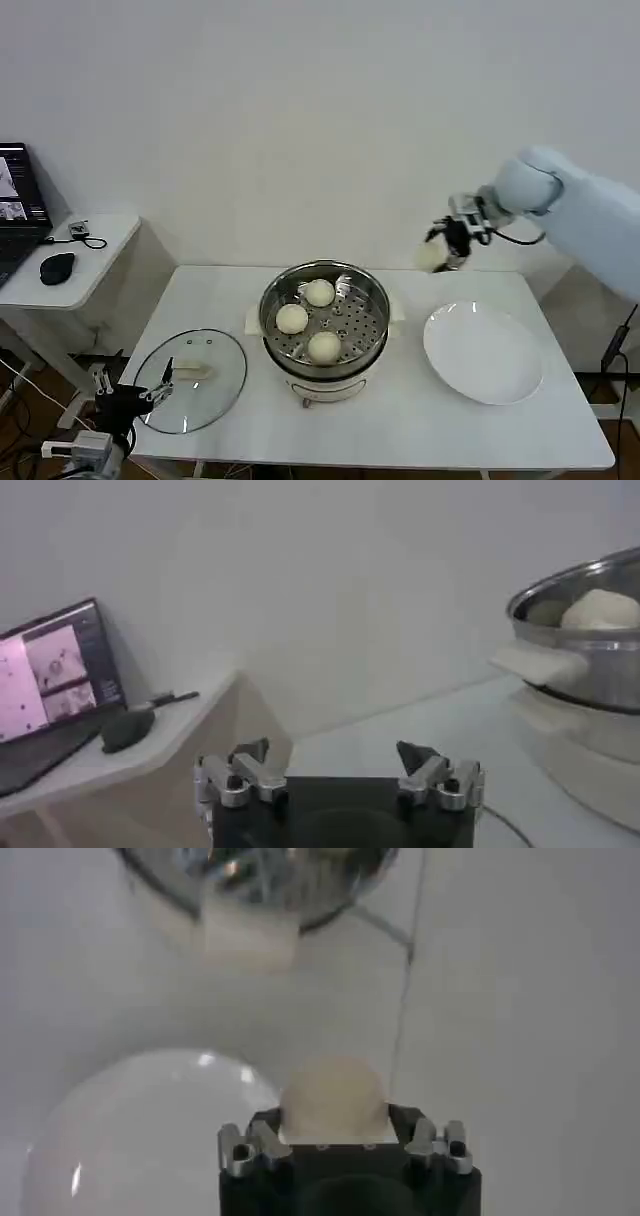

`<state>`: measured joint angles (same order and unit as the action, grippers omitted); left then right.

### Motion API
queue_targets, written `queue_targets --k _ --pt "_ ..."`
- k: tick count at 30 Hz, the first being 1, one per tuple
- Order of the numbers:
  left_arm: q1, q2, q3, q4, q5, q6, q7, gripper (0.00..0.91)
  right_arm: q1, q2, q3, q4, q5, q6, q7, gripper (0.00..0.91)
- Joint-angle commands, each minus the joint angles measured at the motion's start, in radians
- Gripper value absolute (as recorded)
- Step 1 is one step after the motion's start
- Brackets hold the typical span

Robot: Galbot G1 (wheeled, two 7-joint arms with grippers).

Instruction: Take steamed baozi put them in steamer then cover it.

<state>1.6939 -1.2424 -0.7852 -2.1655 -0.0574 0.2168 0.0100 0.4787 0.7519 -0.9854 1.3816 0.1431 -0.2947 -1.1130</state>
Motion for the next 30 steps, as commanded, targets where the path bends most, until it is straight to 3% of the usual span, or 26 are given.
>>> queue_targets --k 1,11,23,30 --pt "0.004 -0.005 -0.013 -0.006 0.002 0.000 -0.001 0.907 0.122 0.210 -0.173 0.064 0.273 -0.249 0.166 0.746" --pt "0.003 -0.015 -0.031 0.011 -0.003 -0.006 0.000 0.907 0.017 0.301 -0.188 0.031 0.382 -0.391 0.265 0.746" --pt "-0.001 -0.004 -0.049 0.015 -0.013 -0.006 0.002 0.907 -0.081 0.313 -0.199 -0.005 0.262 -0.382 0.226 0.746" --pt "-0.006 -0.004 -0.049 0.023 -0.013 -0.006 0.002 0.907 -0.078 0.293 -0.201 -0.016 0.241 -0.373 0.209 0.746"
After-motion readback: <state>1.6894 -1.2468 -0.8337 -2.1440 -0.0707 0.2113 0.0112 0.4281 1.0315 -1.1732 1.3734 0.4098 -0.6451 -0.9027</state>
